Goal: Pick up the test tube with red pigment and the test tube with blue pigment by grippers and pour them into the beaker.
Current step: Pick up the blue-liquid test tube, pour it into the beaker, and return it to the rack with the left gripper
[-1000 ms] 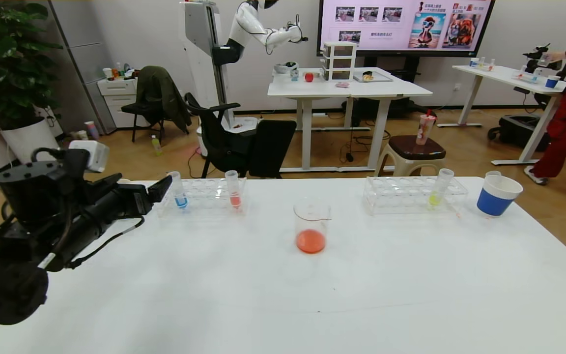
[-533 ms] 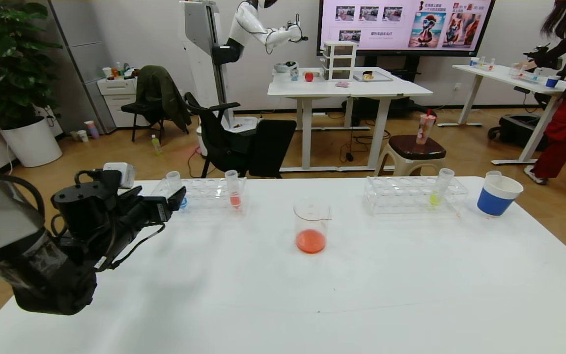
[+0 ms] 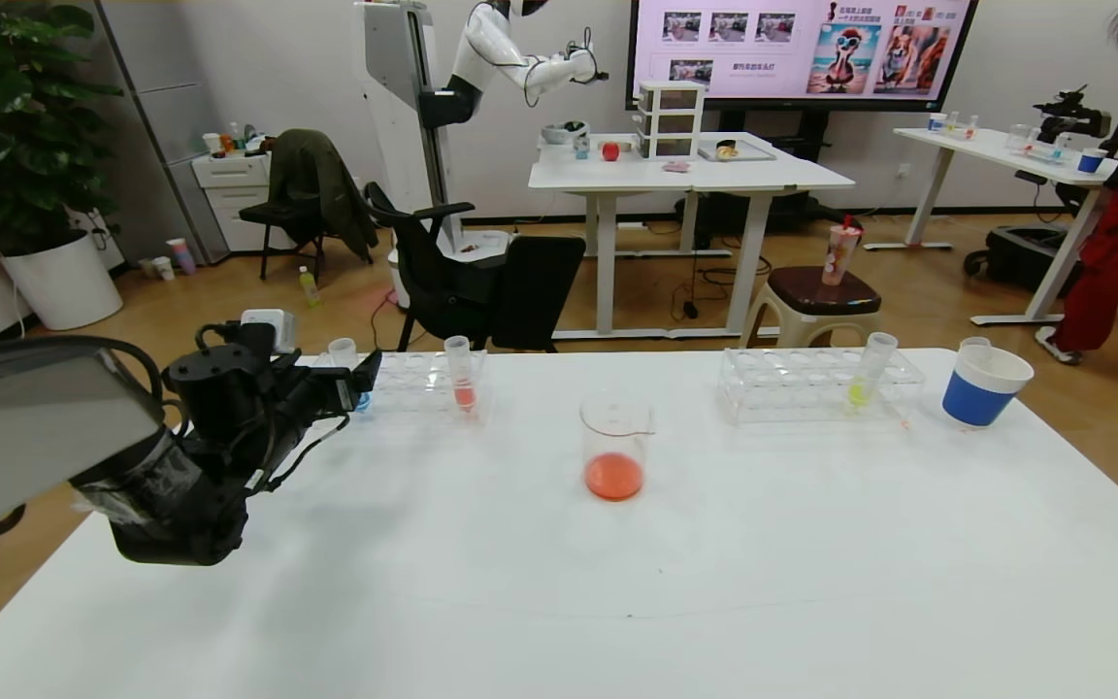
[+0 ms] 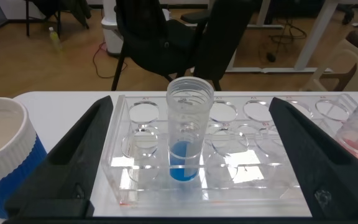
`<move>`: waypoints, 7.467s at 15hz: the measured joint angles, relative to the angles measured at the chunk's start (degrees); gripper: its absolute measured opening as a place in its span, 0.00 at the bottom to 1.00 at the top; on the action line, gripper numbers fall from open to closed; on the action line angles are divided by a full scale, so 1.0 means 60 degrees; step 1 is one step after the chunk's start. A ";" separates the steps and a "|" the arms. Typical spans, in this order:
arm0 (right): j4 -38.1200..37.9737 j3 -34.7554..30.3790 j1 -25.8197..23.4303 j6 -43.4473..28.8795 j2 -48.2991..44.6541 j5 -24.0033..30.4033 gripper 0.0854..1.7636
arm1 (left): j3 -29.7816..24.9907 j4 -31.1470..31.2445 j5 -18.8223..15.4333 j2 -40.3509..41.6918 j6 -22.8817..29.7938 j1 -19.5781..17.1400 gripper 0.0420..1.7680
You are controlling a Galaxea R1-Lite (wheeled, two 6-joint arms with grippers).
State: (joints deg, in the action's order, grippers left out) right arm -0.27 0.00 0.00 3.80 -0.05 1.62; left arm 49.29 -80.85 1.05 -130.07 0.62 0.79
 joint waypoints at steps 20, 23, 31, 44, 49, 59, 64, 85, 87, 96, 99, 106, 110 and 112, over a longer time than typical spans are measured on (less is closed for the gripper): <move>0.0000 0.0000 0.0000 0.0004 0.0000 0.0000 0.98 | 0.1629 0.1518 0.0100 -0.0152 -0.0035 0.0146 0.27; 0.0000 0.0000 0.0000 0.0004 0.0000 0.0000 0.98 | 0.1731 0.2146 0.0087 0.0542 -0.0030 0.0152 0.27; 0.0000 0.0000 0.0000 0.0004 0.0000 0.0004 0.98 | 0.2769 0.3893 0.0008 0.1471 -0.0152 0.0794 0.27; 0.0000 0.0000 0.0000 0.0000 0.0000 0.0000 0.98 | 0.6018 0.4309 -0.3192 0.0386 -0.4968 0.3671 0.27; 0.0004 0.0000 0.0000 0.0004 0.0000 0.0000 0.98 | 0.5939 0.1934 -0.5346 -0.0666 -0.6741 0.3734 0.27; 0.0000 0.0000 0.0000 0.0004 0.0000 -0.0004 0.98 | 0.5943 0.1445 -0.7400 -0.1957 -1.1345 0.3675 0.27; 0.0000 0.0000 0.0000 0.0004 0.0000 0.0000 0.98 | 0.6045 0.1493 -0.7497 -0.2204 -1.2461 0.3629 0.27; 0.0000 0.0000 0.0000 0.0004 0.0000 0.0000 0.98 | 0.5888 0.1587 -0.7611 -0.2292 -1.6053 0.3720 0.27; 0.0004 0.0000 0.0000 0.0004 0.0000 0.0000 0.98 | 0.5819 0.1591 -0.7629 -0.2282 -1.6035 0.3734 0.27; 0.0000 0.0000 0.0000 0.0004 0.0000 0.0000 0.98 | 0.6343 0.1067 -0.4846 -0.1810 -1.0770 0.3814 0.27; 0.0004 0.0000 0.0000 0.0004 0.0000 0.0000 0.98 | 0.6384 0.0870 -0.1373 -0.1506 -0.8028 0.4214 0.27; 0.0004 0.0000 0.0000 0.0004 0.0000 0.0000 0.98 | 0.6270 0.2570 0.3895 -0.0798 -0.2391 0.5041 0.27; 0.0000 0.0000 0.0000 0.0004 0.0000 0.0000 0.98 | 0.6022 0.3438 0.4456 -0.0518 -0.0892 0.5136 0.27; 0.0000 0.0000 0.0000 0.0004 0.0000 0.0000 0.98 | 0.5870 0.3424 0.4464 -0.0437 -0.0866 0.5114 0.27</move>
State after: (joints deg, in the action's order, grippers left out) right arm -0.27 0.00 0.00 3.83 -0.05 1.62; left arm 84.51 -60.31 27.83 -132.69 -4.57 31.48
